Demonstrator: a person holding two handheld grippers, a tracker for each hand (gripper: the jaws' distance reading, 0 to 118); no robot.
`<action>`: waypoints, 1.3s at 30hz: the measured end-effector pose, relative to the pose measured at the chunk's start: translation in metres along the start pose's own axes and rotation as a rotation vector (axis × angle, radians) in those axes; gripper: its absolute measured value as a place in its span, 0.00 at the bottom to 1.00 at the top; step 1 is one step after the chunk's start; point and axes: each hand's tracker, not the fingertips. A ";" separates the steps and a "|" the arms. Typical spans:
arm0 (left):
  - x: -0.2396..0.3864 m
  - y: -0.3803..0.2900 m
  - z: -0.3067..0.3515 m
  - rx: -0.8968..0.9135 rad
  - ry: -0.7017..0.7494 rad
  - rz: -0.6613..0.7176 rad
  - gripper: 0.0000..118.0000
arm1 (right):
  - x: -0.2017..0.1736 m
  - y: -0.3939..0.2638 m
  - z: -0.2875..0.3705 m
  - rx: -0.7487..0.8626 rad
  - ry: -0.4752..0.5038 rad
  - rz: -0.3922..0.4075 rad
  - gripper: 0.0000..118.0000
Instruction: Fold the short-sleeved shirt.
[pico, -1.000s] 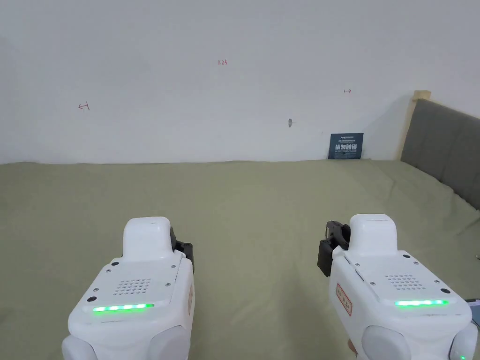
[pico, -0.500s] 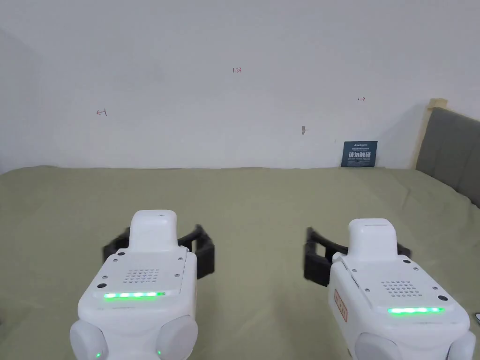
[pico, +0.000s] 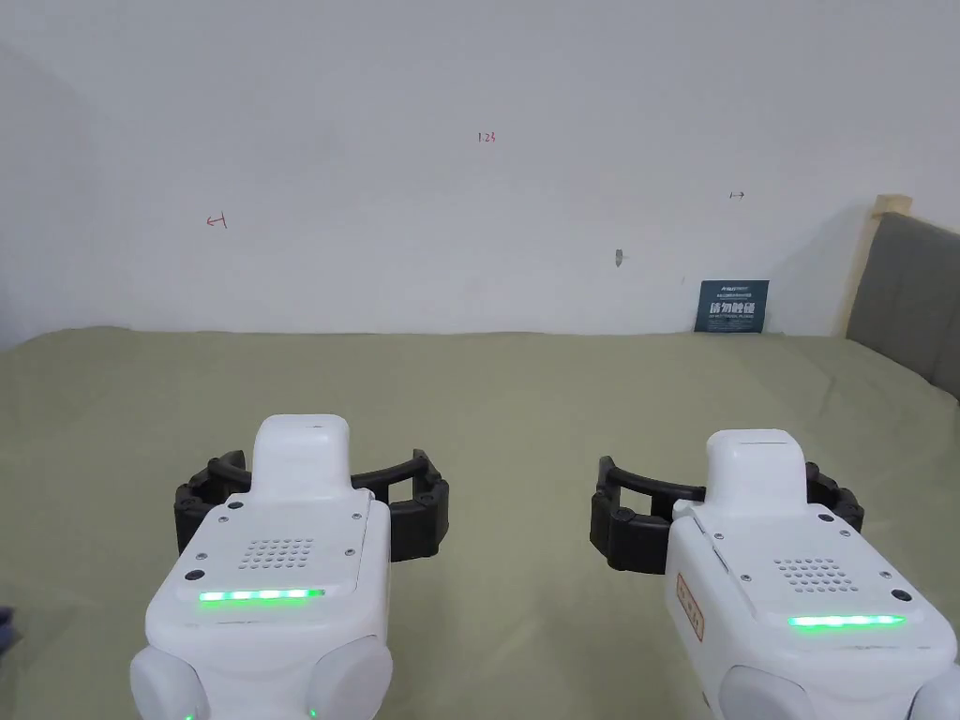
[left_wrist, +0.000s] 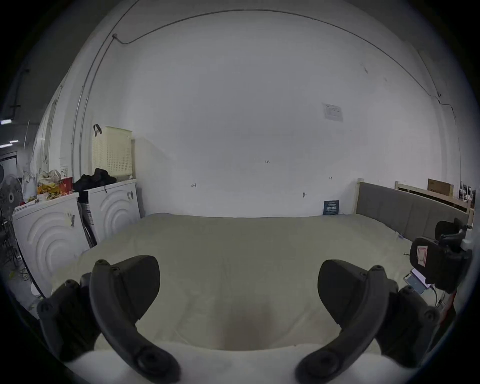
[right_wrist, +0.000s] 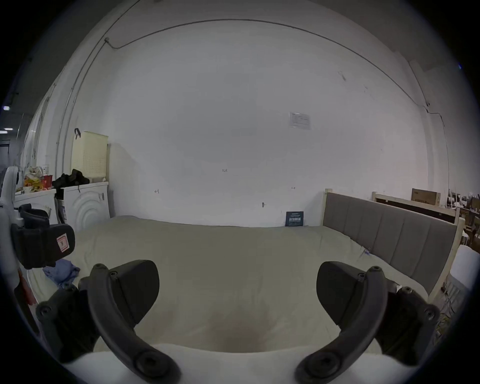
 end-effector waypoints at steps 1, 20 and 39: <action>0.002 0.000 0.002 -0.001 0.001 0.001 1.00 | 0.000 0.001 -0.001 -0.001 0.003 0.000 1.00; -0.009 -0.011 -0.001 -0.062 -0.048 0.037 1.00 | 0.001 -0.004 -0.008 -0.036 0.007 -0.009 1.00; -0.001 -0.005 0.005 -0.066 -0.082 0.021 1.00 | -0.009 -0.001 -0.007 -0.063 -0.023 0.117 1.00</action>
